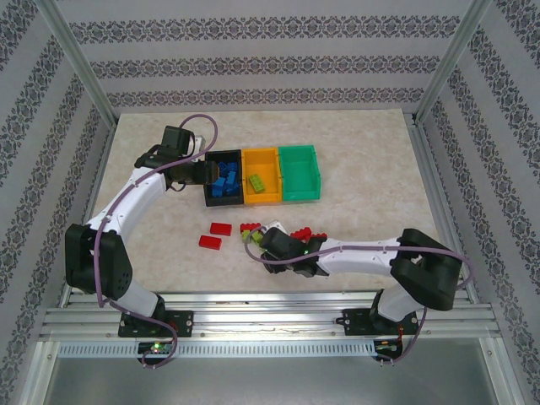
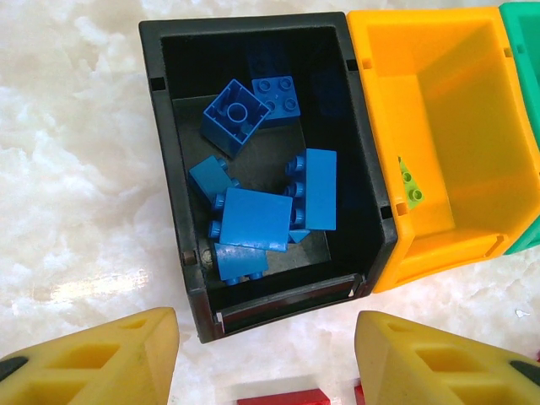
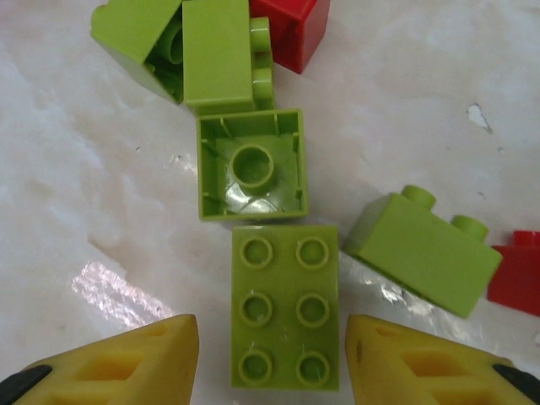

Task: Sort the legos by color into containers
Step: Pick up the lego from the bottom-center of the table, then place the lego in the container.

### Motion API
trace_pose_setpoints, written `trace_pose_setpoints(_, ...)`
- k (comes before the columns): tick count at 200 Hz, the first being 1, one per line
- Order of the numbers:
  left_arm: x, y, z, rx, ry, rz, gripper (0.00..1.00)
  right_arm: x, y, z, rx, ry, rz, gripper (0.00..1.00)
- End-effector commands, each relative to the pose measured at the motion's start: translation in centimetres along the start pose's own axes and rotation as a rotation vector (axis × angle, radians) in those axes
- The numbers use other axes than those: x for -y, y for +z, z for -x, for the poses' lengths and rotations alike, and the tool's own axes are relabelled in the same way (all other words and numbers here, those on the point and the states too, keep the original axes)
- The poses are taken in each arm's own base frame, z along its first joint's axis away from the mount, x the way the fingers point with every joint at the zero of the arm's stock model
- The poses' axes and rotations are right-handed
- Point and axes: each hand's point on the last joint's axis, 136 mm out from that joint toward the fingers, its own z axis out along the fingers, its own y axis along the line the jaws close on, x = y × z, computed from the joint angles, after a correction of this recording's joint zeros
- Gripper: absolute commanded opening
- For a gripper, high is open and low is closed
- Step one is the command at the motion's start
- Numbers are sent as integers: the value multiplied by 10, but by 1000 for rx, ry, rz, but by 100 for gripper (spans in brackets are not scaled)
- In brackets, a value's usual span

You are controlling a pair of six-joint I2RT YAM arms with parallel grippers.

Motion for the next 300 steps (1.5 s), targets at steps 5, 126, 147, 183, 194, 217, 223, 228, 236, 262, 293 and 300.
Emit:
trace_pose_setpoints(5, 5, 0, 2, 5, 27, -14, 58, 3, 13, 0, -22, -30, -60, 50)
trace_pose_setpoints(126, 7, 2, 3, 8, 34, -14, 58, -6, -7, 41, 75, -46, -11, 21)
trace_pose_setpoints(147, 6, 3, 1, -2, 33, -7, 58, 1, -20, 81, 162, -8, 15, 21)
trace_pose_setpoints(183, 5, 3, 1, -2, 37, 1, 58, 25, -32, 152, 267, 62, 23, 23)
trace_pose_setpoints(194, 3, 3, 0, -4, 37, 7, 58, 35, -31, 174, 283, 85, 13, 24)
trace_pose_setpoints(217, 4, 2, 2, 2, 38, 1, 58, 55, -18, 201, 271, 133, 9, 32)
trace_pose_setpoints(223, 4, 3, 0, -3, 37, 2, 58, 57, -16, 207, 277, 141, 15, 37)
trace_pose_setpoints(228, 4, 2, 0, -3, 39, 6, 58, 60, -13, 210, 272, 146, 17, 42)
trace_pose_setpoints(236, 4, 2, 0, -4, 41, 8, 58, 61, -8, 212, 252, 151, 22, 45)
trace_pose_setpoints(262, 6, 0, 2, 6, 41, -2, 58, 53, -8, 196, 224, 133, 49, 48)
trace_pose_setpoints(293, 8, -2, 3, 10, 35, -15, 58, 49, -8, 144, 145, 132, 49, 48)
trace_pose_setpoints(300, 10, -2, 4, 12, 33, -26, 58, 49, -10, 131, 129, 133, 47, 48)
